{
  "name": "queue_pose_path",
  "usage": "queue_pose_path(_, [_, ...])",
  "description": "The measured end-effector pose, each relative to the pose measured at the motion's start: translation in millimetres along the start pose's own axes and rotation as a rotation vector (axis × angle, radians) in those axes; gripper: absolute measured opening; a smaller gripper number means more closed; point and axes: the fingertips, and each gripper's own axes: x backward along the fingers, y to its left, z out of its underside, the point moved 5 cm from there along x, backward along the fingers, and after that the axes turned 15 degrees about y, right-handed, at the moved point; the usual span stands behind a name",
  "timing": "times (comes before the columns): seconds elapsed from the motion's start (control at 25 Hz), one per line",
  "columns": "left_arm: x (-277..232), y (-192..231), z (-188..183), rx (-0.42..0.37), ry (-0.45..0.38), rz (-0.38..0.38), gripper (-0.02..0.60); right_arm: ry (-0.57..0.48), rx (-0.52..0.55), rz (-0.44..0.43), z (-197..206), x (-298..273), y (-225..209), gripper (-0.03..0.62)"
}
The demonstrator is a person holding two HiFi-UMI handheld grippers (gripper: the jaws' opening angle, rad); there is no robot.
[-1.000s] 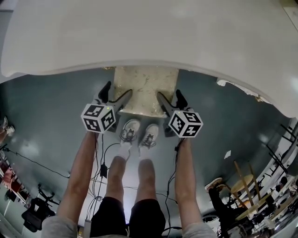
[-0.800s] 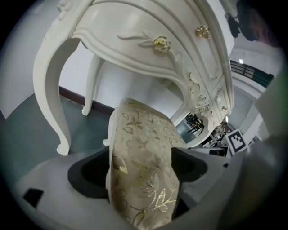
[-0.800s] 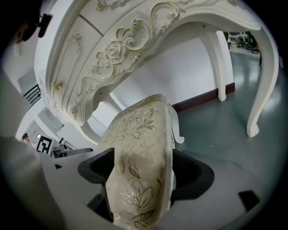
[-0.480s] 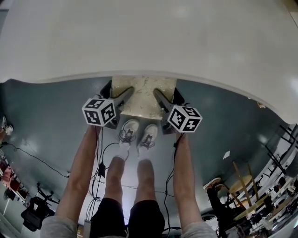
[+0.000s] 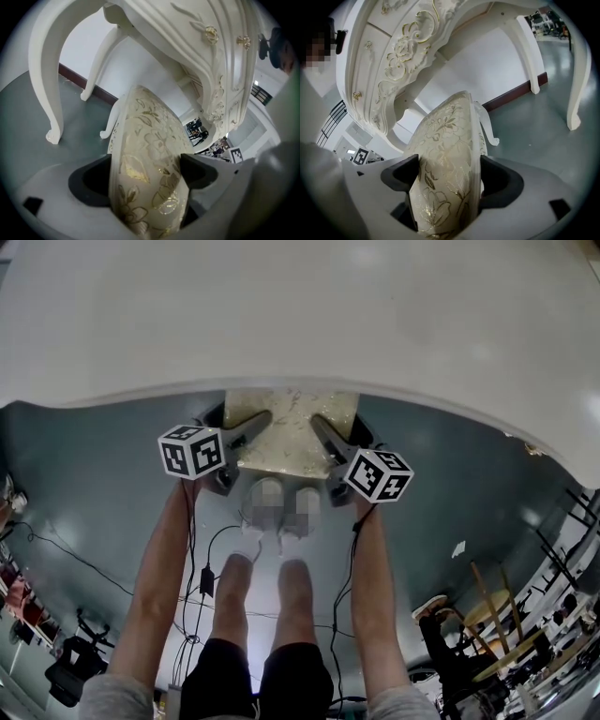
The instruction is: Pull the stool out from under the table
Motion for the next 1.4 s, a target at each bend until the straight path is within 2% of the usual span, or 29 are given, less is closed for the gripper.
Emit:
queue_pose_path(0.68, [8,-7,9,-0.073,-0.004,-0.055,0.442,-0.03,-0.029,0.056,19,10,6,0.397])
queue_pose_path(1.12, [3,-53,31,-0.083,0.063,-0.059,0.442,-0.071,-0.101,0.117,47,63,-2,0.397])
queue_pose_path(1.4, [-5,-103,48,-0.141,0.11,-0.049,0.442,-0.128,-0.157,0.142,71,117,-14,0.397])
